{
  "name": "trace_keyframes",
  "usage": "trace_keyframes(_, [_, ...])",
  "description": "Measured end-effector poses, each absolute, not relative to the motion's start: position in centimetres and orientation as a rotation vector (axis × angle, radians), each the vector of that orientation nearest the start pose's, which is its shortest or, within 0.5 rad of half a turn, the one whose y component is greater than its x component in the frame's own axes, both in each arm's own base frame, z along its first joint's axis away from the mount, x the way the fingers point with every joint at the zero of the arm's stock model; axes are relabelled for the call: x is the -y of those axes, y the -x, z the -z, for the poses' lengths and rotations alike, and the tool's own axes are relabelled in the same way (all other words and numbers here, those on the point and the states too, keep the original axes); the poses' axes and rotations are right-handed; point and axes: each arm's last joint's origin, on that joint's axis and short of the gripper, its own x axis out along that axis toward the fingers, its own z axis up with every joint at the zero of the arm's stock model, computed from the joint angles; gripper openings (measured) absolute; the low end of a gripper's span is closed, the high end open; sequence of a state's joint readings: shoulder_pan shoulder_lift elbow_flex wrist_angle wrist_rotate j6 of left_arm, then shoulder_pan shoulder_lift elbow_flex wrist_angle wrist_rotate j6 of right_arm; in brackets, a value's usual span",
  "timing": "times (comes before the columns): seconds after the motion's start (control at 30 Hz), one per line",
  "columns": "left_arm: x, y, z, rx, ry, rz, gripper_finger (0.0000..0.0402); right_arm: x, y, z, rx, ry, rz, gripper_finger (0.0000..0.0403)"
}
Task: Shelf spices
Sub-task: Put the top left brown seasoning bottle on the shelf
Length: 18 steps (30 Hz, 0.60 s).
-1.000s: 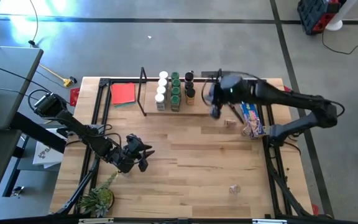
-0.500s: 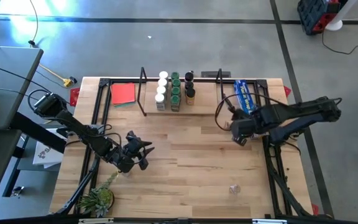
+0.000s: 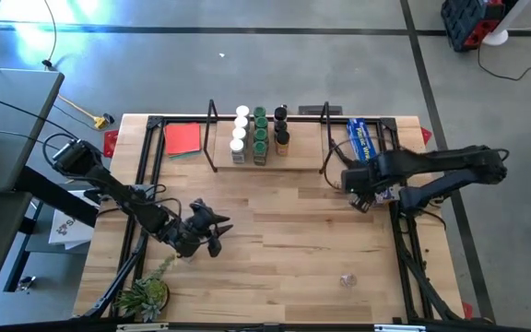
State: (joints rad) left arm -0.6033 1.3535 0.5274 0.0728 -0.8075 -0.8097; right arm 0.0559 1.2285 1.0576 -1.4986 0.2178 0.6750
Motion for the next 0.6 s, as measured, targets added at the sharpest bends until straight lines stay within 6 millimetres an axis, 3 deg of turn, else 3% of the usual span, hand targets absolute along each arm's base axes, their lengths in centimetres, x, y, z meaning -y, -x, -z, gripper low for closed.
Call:
trace_keyframes(0.1, [12.1,-21.0,-16.0,-0.456,0.319,-0.364,0.0121,-0.5,-17.2,-23.9,-1.589,-0.226,0.548,0.0222])
trace_keyframes(0.3, [12.5,-21.3,-15.2,-0.47,0.315,-0.355,0.0121,-0.4,-17.7,-19.0,-1.497,-0.091,0.391,0.0236])
trace_keyframes(0.6, [12.8,-21.8,-15.1,-0.432,0.348,-0.345,0.0121,1.1,-18.2,-18.1,-1.462,-0.063,0.486,0.0236])
